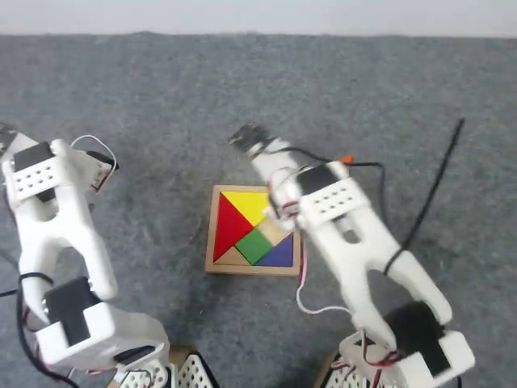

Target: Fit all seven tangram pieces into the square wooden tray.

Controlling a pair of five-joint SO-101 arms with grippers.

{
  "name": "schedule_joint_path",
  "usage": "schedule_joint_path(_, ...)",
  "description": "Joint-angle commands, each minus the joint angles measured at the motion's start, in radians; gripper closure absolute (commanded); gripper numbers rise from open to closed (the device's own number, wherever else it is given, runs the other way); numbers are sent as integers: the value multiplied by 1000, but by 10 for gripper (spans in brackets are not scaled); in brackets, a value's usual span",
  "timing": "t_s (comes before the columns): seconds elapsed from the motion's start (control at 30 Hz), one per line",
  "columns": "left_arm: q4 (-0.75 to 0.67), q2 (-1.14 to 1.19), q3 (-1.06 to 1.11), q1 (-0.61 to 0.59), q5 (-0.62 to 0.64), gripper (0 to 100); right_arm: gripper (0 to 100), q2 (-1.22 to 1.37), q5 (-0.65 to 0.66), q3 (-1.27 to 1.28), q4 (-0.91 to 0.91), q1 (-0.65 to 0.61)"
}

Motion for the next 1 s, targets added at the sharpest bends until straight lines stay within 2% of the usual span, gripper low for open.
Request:
schedule_joint_path(0.0,-12,-12,-7,9,9,706,982,-45,-49,-34,-47,128)
schedule_joint_path(0.2,-11,-12,-4,28,9,706,968,22,-262,-72,-101,268)
schedule_joint_path(0.27,-9,-12,-4,31,9,706,931,51,-269,-72,-116,266)
schedule_joint_path(0.37,-9,-12,-4,31,8,706,874,82,-180,-74,-117,228)
schedule_joint_path(0.47,-8,-12,-4,29,8,706,846,116,51,-72,-111,160)
schedule_joint_path(0.53,-8,-12,-4,29,8,706,845,139,149,-69,-113,154)
schedule_joint_path(0.73,-8,-12,-4,29,8,706,847,199,204,-74,-160,179)
schedule_joint_path(0.97,-8,-9,-4,31,8,706,847,231,358,-68,-154,157)
